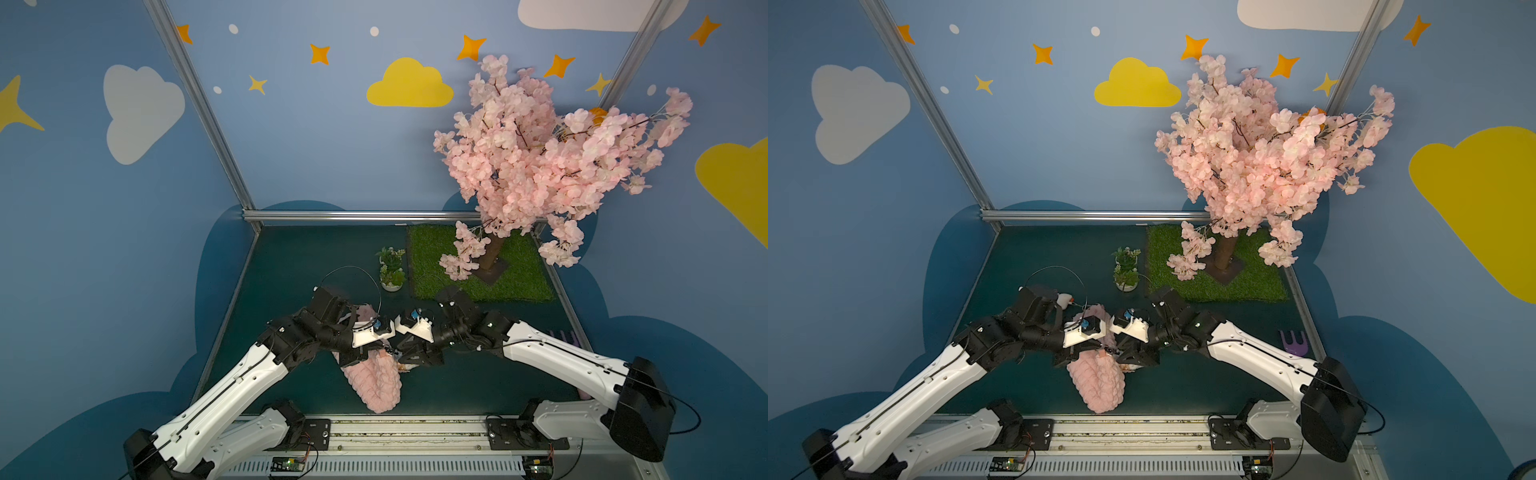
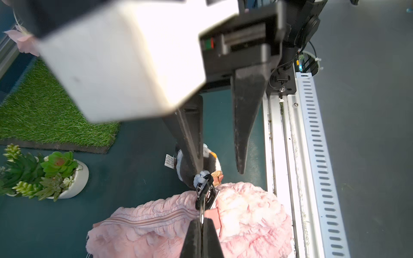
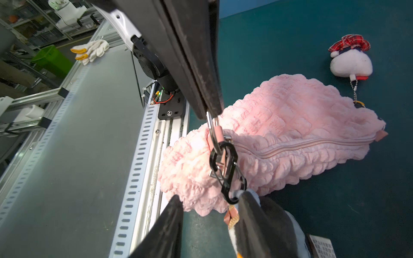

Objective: Remove the decoration from the bag
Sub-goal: Remove the decoration item from the bag.

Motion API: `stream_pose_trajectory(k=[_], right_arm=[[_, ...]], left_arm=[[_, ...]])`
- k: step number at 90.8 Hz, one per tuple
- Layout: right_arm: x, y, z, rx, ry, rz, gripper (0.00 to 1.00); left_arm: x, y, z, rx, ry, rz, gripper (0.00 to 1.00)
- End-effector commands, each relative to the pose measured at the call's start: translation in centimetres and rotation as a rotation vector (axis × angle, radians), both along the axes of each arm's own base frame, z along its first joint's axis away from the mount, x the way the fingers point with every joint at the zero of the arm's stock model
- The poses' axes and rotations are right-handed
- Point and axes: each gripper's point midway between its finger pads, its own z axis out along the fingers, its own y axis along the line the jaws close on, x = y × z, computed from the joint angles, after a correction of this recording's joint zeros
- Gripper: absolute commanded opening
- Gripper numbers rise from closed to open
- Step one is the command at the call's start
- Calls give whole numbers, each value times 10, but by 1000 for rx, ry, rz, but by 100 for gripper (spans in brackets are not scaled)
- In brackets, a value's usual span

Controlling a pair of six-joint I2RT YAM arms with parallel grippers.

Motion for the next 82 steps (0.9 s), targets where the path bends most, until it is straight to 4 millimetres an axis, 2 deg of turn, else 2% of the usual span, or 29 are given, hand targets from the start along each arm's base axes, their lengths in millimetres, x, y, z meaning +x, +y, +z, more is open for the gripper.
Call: stream_pose_trajectory(k=[1, 9, 26, 50, 82], right_arm=[[-7, 7, 18, 48, 104, 83, 48], [-9, 11, 14, 27, 173, 119, 49], [2, 16, 7, 26, 197, 114, 49], [-9, 15, -6, -5, 250, 154, 48], [13, 32, -10, 1, 275, 140, 46]], left_arm=[[1, 5, -5, 39, -60, -27, 2], [2, 4, -6, 42, -64, -36, 2], [2, 5, -9, 50, -90, -54, 2], [5, 8, -14, 57, -107, -52, 2], [1, 8, -7, 43, -120, -65, 2]])
